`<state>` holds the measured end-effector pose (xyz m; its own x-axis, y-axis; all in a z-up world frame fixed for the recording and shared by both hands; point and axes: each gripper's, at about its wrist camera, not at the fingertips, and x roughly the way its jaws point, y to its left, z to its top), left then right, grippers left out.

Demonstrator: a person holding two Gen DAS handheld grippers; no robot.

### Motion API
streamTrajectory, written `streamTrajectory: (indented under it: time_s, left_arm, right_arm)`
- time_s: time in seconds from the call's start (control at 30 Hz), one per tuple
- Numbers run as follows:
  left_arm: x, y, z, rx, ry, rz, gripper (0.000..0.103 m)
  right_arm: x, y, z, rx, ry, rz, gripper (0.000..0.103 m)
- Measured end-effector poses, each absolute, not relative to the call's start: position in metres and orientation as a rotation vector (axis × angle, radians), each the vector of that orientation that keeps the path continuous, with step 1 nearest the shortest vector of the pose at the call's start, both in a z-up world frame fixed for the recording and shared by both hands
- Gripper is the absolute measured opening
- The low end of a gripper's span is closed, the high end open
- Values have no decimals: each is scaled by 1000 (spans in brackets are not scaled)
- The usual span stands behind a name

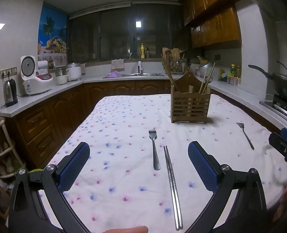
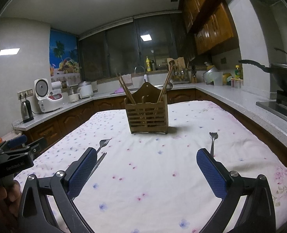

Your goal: Organize utensils

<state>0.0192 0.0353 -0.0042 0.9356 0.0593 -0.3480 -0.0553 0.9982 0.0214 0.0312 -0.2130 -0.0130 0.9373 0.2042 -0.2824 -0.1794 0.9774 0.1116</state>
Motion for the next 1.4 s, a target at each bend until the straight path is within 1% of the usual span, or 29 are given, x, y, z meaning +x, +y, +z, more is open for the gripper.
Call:
streamTrajectory:
  time_s: [1.4]
  left_arm:
    - [19, 33, -4, 15, 350, 51, 103]
  right_arm:
    - [32, -214, -14, 87, 291, 204, 103]
